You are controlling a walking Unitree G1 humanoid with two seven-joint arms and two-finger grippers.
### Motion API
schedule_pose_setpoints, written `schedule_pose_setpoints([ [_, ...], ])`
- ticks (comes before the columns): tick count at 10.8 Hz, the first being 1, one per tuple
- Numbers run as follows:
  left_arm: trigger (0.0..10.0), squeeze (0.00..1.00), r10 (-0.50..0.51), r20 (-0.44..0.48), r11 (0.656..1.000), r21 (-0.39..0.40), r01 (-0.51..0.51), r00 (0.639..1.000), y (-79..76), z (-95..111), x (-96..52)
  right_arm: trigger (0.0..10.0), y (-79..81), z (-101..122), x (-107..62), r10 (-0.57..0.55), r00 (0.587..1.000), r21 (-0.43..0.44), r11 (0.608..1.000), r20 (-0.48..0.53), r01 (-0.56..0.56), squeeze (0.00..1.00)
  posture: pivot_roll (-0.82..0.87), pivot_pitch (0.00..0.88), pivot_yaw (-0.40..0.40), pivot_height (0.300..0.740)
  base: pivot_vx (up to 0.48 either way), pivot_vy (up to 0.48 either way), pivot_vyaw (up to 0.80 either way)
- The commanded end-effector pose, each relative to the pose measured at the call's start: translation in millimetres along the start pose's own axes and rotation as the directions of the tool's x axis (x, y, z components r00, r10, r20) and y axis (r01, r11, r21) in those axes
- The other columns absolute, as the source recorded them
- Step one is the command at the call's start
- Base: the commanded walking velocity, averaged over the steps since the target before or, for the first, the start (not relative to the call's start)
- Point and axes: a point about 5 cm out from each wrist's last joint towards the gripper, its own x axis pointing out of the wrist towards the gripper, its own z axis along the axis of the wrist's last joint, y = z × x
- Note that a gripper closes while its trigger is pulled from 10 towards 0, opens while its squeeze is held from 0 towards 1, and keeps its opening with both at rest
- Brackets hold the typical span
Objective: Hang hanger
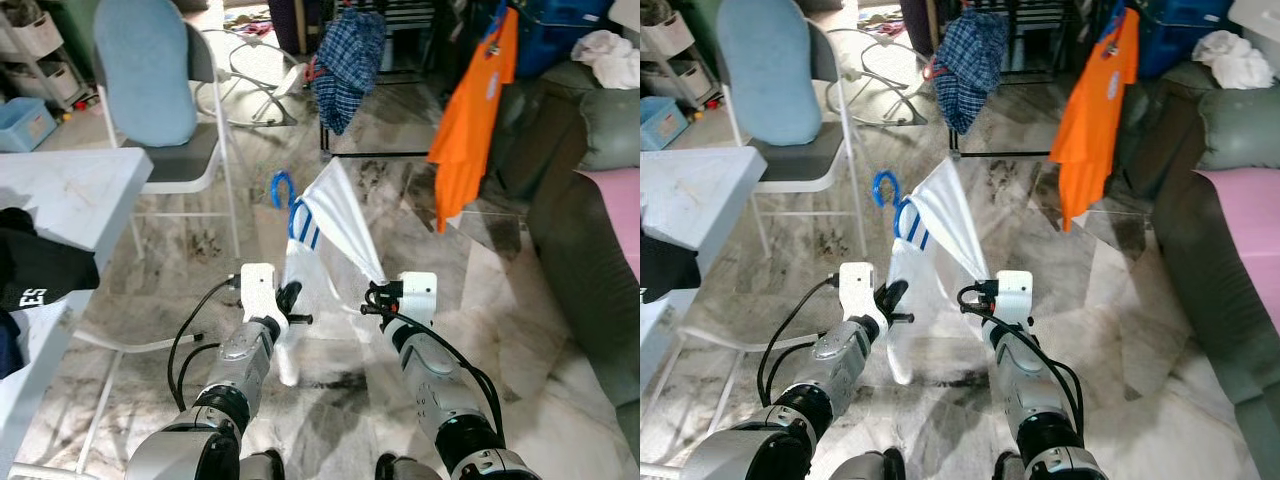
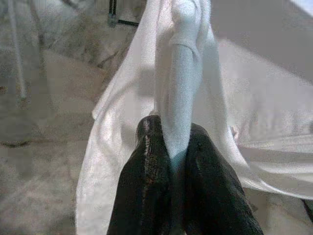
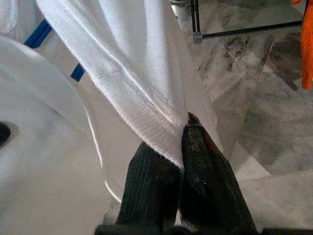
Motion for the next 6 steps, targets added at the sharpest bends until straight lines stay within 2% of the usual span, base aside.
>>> schedule_pose_setpoints([
  [1, 10.0, 0.00, 0.007, 0.090, 1.000, 0.021, -0.009, 0.996, 4.1, 19, 3.0, 0.0, -2.0, -1, 0.1, 0.006, 1.000, -0.010, 1.000, -0.003, -0.006, 0.00, -0.15, 0.043, 0.092, 0.740, 0.000, 0.000, 0.00],
  [2, 10.0, 0.00, 0.008, 0.081, 1.000, 0.025, -0.010, 0.997, -0.3, 22, 6.3, 10.0, -2.2, -4, 1.2, 0.040, 0.998, -0.025, 0.999, -0.053, -0.042, 1.00, -0.14, 0.042, 0.068, 0.740, 0.000, 0.000, 0.00],
  [3, 10.0, 0.00, 0.000, 0.095, 1.000, 0.028, -0.003, 0.996, -3.3, 28, 8.9, 10.0, -0.5, -3, 1.1, 0.087, 0.995, -0.093, 0.991, -0.057, -0.092, 1.00, -0.13, 0.052, 0.052, 0.740, 0.000, 0.000, 0.00],
  [4, 10.0, 0.00, -0.001, 0.123, 1.000, 0.027, -0.003, 0.992, -4.5, 39, 12.3, 10.0, -2.0, -12, -2.3, 0.168, 0.969, -0.390, 0.892, -0.180, -0.227, 1.00, -0.11, 0.070, 0.029, 0.740, 0.000, 0.000, 0.00],
  [5, 10.0, 0.00, 0.016, 0.135, 1.000, 0.018, -0.018, 0.991, -2.4, 43, 13.0, 10.0, -7.5, -15, -4.0, 0.181, 0.955, -0.508, 0.815, -0.235, -0.279, 1.00, -0.10, 0.076, 0.026, 0.740, 0.000, 0.000, 0.00],
  [6, 10.0, 0.00, 0.046, 0.133, 0.999, 0.016, -0.048, 0.990, 3.6, 44, 12.2, 10.0, -13.7, -15, -8.5, 0.246, 0.928, -0.544, 0.755, -0.281, -0.365, 1.00, -0.11, 0.082, 0.020, 0.740, 0.000, 0.000, 0.00],
])
